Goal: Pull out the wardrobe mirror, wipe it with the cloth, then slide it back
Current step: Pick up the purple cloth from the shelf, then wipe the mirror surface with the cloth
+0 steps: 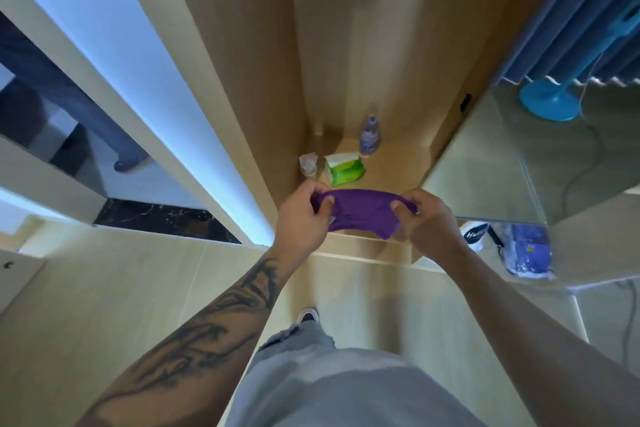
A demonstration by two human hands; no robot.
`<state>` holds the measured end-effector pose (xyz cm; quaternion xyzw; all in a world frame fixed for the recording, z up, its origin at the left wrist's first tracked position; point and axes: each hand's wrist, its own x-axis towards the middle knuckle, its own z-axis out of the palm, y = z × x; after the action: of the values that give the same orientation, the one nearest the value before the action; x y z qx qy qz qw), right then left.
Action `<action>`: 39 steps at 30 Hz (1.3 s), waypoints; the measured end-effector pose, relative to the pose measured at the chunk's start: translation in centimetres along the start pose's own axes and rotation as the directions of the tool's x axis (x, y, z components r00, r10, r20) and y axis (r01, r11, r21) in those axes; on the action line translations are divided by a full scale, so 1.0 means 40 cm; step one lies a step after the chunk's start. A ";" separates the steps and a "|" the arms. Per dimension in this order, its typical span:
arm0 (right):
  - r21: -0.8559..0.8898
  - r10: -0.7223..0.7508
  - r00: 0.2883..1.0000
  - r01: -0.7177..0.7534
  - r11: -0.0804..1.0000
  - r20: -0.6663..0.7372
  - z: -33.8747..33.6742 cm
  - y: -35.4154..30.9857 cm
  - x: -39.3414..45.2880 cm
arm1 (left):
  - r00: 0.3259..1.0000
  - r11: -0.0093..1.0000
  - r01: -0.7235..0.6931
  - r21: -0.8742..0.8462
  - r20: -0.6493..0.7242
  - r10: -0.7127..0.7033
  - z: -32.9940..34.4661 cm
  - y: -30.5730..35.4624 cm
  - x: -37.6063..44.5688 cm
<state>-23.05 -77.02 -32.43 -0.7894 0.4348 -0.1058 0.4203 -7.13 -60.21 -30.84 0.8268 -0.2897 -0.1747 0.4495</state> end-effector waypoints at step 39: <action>0.306 -0.059 0.849 0.252 0.918 -0.524 -0.710 0.041 -0.165 | 0.893 0.884 -0.448 -0.136 -0.023 0.449 0.265 0.697 -0.086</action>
<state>-43.13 -88.59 -14.63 -0.6753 0.4358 -0.4213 0.4201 -24.57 -76.76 -12.88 0.7036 -0.4623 -0.0893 0.5322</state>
